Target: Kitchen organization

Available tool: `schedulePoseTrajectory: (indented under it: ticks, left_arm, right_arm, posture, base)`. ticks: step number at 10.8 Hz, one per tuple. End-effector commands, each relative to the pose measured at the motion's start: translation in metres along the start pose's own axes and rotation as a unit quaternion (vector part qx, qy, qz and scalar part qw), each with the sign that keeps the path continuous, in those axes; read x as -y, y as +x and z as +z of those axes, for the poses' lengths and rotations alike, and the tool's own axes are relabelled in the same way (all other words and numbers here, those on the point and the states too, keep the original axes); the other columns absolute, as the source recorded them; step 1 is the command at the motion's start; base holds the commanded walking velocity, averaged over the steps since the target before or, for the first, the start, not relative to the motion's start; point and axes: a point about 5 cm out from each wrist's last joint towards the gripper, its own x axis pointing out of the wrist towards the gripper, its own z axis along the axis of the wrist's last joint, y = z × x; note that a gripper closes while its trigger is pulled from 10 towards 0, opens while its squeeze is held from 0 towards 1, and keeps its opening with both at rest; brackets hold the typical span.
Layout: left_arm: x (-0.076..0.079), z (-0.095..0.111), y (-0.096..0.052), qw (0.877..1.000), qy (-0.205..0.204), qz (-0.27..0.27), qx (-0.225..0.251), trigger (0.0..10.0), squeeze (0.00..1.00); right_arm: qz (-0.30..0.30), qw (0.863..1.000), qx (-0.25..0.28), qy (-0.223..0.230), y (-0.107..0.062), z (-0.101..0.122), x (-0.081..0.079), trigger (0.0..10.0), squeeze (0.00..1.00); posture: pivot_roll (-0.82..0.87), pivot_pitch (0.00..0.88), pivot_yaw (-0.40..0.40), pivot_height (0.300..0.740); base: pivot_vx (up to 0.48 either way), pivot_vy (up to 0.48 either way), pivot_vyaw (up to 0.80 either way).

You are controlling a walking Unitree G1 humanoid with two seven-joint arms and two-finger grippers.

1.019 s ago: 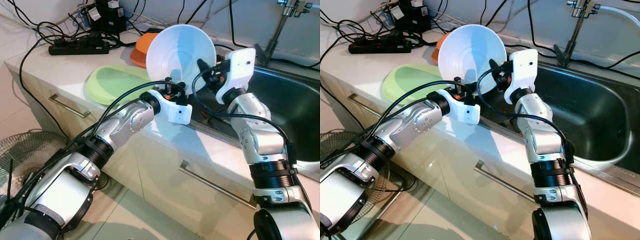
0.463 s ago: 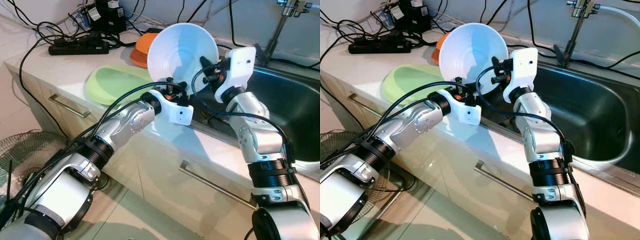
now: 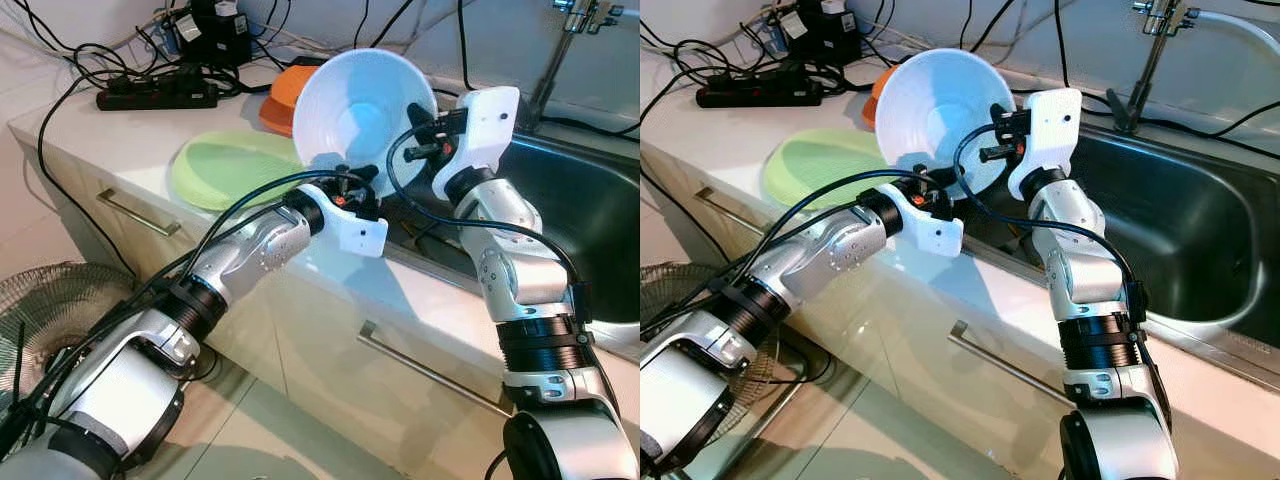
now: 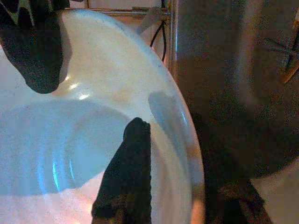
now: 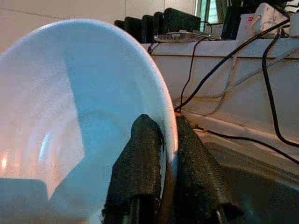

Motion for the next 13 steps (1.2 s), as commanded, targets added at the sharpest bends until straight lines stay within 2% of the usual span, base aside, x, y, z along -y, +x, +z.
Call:
schedulePoseTrajectory:
  ticks: [1,4,5,8,10,11,12,13]
  left_arm:
    - [-0.014,-0.001,-0.001,1.000,0.007,0.030,0.001,10.0,1.00]
    - [-0.021,-0.001,-0.001,0.998,0.014,0.057,0.000,10.0,1.00]
    - [-0.023,0.001,-0.001,0.998,0.006,0.069,0.006,10.0,0.00]
    - [-0.020,0.006,-0.001,0.997,-0.005,0.071,0.016,10.0,0.00]
    - [-0.018,0.008,-0.001,0.997,-0.016,0.070,0.018,10.0,0.00]
    - [-0.014,0.008,-0.002,0.997,-0.041,0.070,0.015,10.0,0.00]
    - [-0.012,0.007,-0.003,0.992,-0.098,0.079,0.011,10.0,0.00]
    - [-0.006,0.002,-0.006,0.946,-0.298,0.131,-0.013,10.0,0.00]
  right_arm:
    - [-0.009,1.000,-0.021,-0.002,-0.001,-0.007,0.004,0.0,0.00]
    - [-0.020,1.000,-0.022,-0.001,-0.001,-0.009,0.003,0.0,0.00]
    - [-0.044,0.999,-0.026,-0.003,-0.001,-0.011,0.006,0.0,0.00]
    - [-0.142,0.989,-0.037,0.006,-0.002,-0.018,0.024,0.0,0.00]
    - [-0.225,0.973,-0.044,0.020,-0.003,-0.023,0.040,0.0,0.00]
    - [-0.248,0.967,-0.050,0.009,-0.003,-0.026,0.046,0.0,0.00]
    - [-0.254,0.965,-0.056,-0.010,-0.004,-0.029,0.048,0.0,0.00]
    - [-0.266,0.960,-0.082,-0.043,-0.008,-0.044,0.055,10.0,0.00]
  posture:
    - [0.15,0.061,0.027,0.740]
    - [0.15,0.061,0.027,0.740]
    - [0.15,0.062,0.027,0.740]
    - [0.15,0.060,0.025,0.740]
    - [0.15,0.060,0.023,0.740]
    - [0.16,0.060,0.023,0.740]
    - [0.16,0.058,0.022,0.740]
    - [0.16,0.061,0.021,0.740]
  base:
    - [0.000,0.000,0.00]
    - [0.000,0.000,0.00]
    - [0.000,0.000,0.00]
    - [0.000,0.000,0.00]
    - [0.000,0.000,0.00]
    - [0.000,0.000,0.00]
    - [0.000,0.000,0.00]
    - [0.000,0.000,0.00]
